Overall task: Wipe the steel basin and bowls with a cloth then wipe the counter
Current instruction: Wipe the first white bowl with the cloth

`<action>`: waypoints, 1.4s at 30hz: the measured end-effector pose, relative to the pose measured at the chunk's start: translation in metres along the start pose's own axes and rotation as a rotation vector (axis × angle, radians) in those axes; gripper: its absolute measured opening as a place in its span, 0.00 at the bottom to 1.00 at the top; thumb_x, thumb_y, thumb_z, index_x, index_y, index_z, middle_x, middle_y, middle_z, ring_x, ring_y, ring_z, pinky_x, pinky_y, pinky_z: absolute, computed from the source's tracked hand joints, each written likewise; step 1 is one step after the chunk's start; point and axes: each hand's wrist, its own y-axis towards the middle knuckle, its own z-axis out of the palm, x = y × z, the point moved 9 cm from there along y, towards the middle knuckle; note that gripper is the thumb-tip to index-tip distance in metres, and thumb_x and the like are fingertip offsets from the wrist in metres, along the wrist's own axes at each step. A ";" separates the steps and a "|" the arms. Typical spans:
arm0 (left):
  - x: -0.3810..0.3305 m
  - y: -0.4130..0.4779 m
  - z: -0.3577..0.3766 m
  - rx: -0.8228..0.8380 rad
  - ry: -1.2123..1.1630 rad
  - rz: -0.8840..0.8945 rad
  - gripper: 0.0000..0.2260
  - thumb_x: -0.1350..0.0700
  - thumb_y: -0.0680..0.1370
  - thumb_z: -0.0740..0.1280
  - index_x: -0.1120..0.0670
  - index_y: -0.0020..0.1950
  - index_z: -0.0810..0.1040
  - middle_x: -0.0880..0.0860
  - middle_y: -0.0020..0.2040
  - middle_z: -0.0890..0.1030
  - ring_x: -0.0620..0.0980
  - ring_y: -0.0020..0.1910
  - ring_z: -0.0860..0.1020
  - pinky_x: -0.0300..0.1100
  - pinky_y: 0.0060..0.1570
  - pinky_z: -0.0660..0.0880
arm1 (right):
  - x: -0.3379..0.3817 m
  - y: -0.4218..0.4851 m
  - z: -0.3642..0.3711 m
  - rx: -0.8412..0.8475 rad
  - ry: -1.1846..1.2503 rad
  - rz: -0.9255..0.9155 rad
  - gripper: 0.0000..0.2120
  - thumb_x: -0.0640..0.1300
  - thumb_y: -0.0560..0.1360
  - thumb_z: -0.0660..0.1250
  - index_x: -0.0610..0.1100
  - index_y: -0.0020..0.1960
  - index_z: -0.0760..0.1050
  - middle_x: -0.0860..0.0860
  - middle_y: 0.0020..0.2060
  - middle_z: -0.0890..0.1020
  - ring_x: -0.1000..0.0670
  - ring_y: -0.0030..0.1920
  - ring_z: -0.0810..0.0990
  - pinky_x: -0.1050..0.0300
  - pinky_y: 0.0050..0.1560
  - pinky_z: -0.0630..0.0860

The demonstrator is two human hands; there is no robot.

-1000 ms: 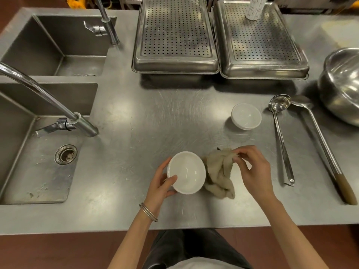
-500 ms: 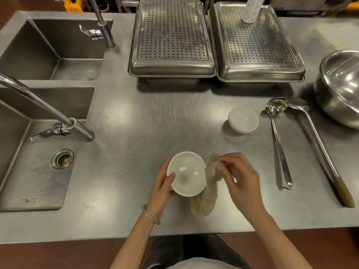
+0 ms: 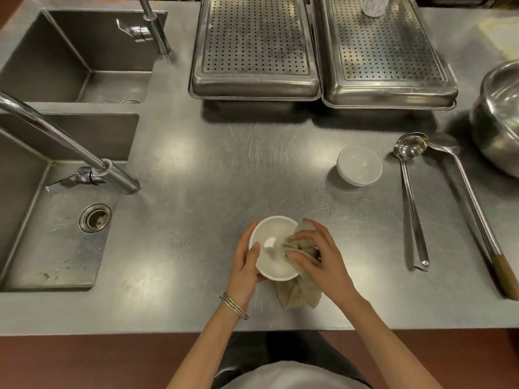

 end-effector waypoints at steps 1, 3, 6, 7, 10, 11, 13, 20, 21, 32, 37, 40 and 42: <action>0.001 0.001 0.000 -0.031 0.003 0.013 0.15 0.59 0.81 0.55 0.41 0.62 0.68 0.39 0.59 0.71 0.43 0.56 0.73 0.46 0.44 0.80 | 0.000 -0.002 0.001 -0.012 -0.014 0.002 0.15 0.53 0.70 0.71 0.55 0.55 0.74 0.59 0.67 0.65 0.64 0.63 0.68 0.75 0.55 0.67; 0.004 0.001 -0.001 -0.094 0.031 0.047 0.14 0.57 0.81 0.55 0.40 0.61 0.68 0.41 0.60 0.72 0.47 0.59 0.73 0.53 0.55 0.76 | -0.002 -0.006 0.004 -0.033 -0.052 0.003 0.13 0.48 0.71 0.71 0.52 0.55 0.75 0.60 0.67 0.63 0.68 0.62 0.66 0.78 0.53 0.66; 0.003 0.000 0.006 -0.135 0.106 0.114 0.10 0.52 0.82 0.54 0.39 0.59 0.68 0.41 0.59 0.72 0.45 0.60 0.73 0.41 0.58 0.73 | -0.007 -0.009 0.012 -0.008 -0.116 0.059 0.08 0.45 0.70 0.72 0.53 0.49 0.78 0.54 0.63 0.67 0.62 0.56 0.71 0.76 0.51 0.68; 0.002 0.000 0.010 -0.126 0.152 0.139 0.10 0.49 0.80 0.53 0.38 0.59 0.67 0.40 0.59 0.72 0.41 0.59 0.73 0.34 0.55 0.72 | -0.010 -0.008 0.013 0.002 -0.156 0.085 0.07 0.44 0.70 0.73 0.53 0.47 0.79 0.52 0.61 0.68 0.58 0.54 0.73 0.72 0.51 0.70; 0.001 -0.002 0.021 -0.067 0.253 0.173 0.11 0.47 0.78 0.52 0.36 0.60 0.65 0.36 0.58 0.72 0.31 0.55 0.72 0.25 0.50 0.70 | -0.013 0.003 0.006 0.008 -0.308 0.106 0.06 0.46 0.70 0.73 0.48 0.46 0.81 0.49 0.61 0.70 0.51 0.48 0.76 0.59 0.49 0.75; 0.000 0.000 0.023 -0.041 0.276 0.180 0.10 0.49 0.80 0.53 0.37 0.60 0.65 0.36 0.57 0.72 0.30 0.54 0.72 0.24 0.50 0.70 | -0.010 0.008 0.003 0.014 -0.365 0.059 0.05 0.47 0.70 0.73 0.48 0.45 0.81 0.49 0.62 0.70 0.49 0.47 0.78 0.56 0.46 0.77; -0.006 0.008 0.025 0.036 0.339 0.190 0.12 0.54 0.82 0.54 0.38 0.60 0.66 0.36 0.56 0.72 0.32 0.53 0.72 0.24 0.50 0.69 | 0.000 0.017 0.002 0.030 -0.487 -0.073 0.04 0.47 0.69 0.73 0.49 0.43 0.81 0.48 0.63 0.70 0.45 0.43 0.80 0.53 0.39 0.78; -0.010 0.018 0.030 0.139 0.248 0.154 0.19 0.53 0.77 0.65 0.42 0.66 0.63 0.41 0.62 0.70 0.37 0.60 0.71 0.28 0.54 0.71 | -0.002 0.021 -0.013 -0.141 -0.440 0.037 0.04 0.43 0.70 0.72 0.47 0.45 0.80 0.47 0.56 0.73 0.53 0.38 0.75 0.60 0.39 0.69; -0.007 0.011 0.031 0.104 0.180 0.182 0.23 0.50 0.75 0.67 0.44 0.67 0.62 0.41 0.63 0.69 0.35 0.59 0.71 0.28 0.55 0.71 | -0.005 0.019 -0.015 -0.162 -0.399 0.087 0.05 0.43 0.71 0.71 0.47 0.47 0.79 0.49 0.56 0.72 0.55 0.40 0.73 0.60 0.41 0.70; 0.002 0.002 0.018 -0.194 0.054 0.222 0.11 0.55 0.82 0.54 0.44 0.62 0.66 0.41 0.59 0.71 0.31 0.54 0.72 0.27 0.51 0.72 | -0.001 -0.011 0.002 -0.109 -0.104 0.230 0.13 0.46 0.68 0.74 0.49 0.49 0.74 0.54 0.60 0.63 0.60 0.51 0.70 0.84 0.45 0.63; 0.009 0.013 0.022 -0.033 0.175 0.199 0.11 0.52 0.79 0.54 0.42 0.60 0.68 0.42 0.58 0.73 0.33 0.55 0.73 0.30 0.55 0.71 | -0.001 0.007 -0.002 0.008 -0.384 0.135 0.11 0.50 0.68 0.74 0.42 0.41 0.80 0.51 0.57 0.71 0.50 0.44 0.76 0.65 0.44 0.75; 0.000 0.024 0.029 0.186 0.285 0.126 0.11 0.57 0.82 0.54 0.47 0.61 0.69 0.48 0.58 0.75 0.43 0.55 0.74 0.41 0.56 0.73 | 0.003 0.019 -0.004 0.100 -0.554 0.037 0.10 0.49 0.69 0.73 0.42 0.42 0.81 0.47 0.60 0.73 0.43 0.43 0.80 0.53 0.41 0.76; -0.006 0.030 0.034 0.275 0.322 0.065 0.11 0.57 0.81 0.55 0.45 0.61 0.69 0.48 0.57 0.75 0.46 0.54 0.75 0.45 0.52 0.74 | 0.001 0.023 -0.005 0.116 -0.599 0.046 0.08 0.47 0.71 0.71 0.44 0.45 0.80 0.47 0.58 0.74 0.42 0.41 0.80 0.54 0.41 0.75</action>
